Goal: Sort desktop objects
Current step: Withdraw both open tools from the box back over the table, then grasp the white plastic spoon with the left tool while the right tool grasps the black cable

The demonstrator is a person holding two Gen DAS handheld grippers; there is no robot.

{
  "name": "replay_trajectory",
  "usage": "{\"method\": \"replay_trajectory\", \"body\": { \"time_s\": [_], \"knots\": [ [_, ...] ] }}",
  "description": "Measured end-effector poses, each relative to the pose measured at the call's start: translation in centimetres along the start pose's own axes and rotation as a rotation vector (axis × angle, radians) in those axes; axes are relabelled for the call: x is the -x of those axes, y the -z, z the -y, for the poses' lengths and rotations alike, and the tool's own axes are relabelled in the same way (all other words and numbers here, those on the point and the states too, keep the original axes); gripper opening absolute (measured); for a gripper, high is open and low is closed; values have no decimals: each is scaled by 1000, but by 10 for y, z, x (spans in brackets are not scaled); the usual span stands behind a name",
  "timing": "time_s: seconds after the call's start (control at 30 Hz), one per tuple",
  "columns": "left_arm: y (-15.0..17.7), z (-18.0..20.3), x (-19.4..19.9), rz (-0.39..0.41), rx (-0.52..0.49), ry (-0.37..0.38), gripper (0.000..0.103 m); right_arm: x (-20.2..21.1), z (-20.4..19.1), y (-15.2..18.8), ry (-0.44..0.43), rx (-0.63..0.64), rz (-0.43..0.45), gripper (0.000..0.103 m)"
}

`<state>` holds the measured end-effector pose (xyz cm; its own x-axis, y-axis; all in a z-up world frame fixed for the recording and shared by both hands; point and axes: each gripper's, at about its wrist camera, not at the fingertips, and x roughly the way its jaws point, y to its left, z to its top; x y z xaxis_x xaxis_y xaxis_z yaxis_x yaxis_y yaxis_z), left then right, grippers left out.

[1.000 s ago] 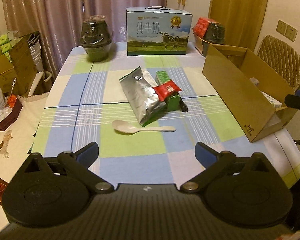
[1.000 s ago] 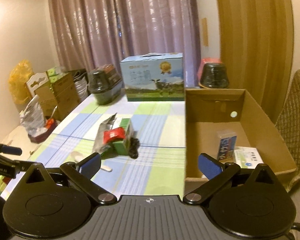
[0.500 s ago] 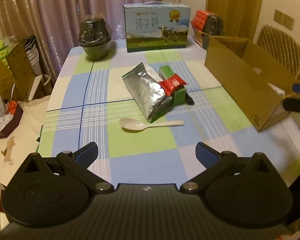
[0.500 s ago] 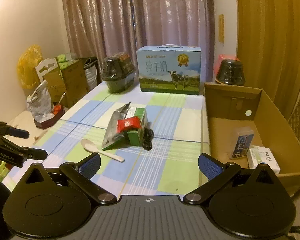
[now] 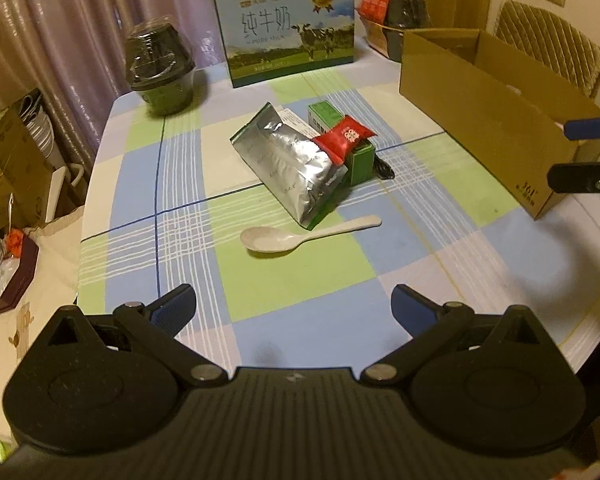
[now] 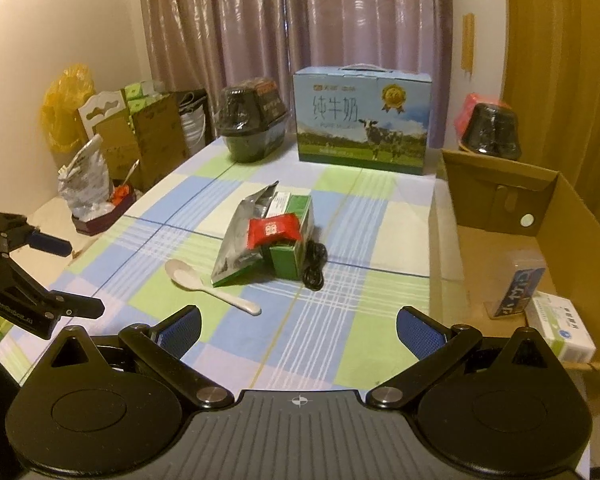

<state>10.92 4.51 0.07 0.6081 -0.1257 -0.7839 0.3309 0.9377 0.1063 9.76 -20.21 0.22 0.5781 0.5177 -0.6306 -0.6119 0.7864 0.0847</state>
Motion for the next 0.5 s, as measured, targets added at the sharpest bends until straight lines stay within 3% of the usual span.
{"method": "replay_trajectory", "body": {
  "time_s": [0.5],
  "knots": [
    [-9, -20, -69, -9, -180, 40, 98, -70, -4, -3, 12, 17, -56, 101]
  ]
}}
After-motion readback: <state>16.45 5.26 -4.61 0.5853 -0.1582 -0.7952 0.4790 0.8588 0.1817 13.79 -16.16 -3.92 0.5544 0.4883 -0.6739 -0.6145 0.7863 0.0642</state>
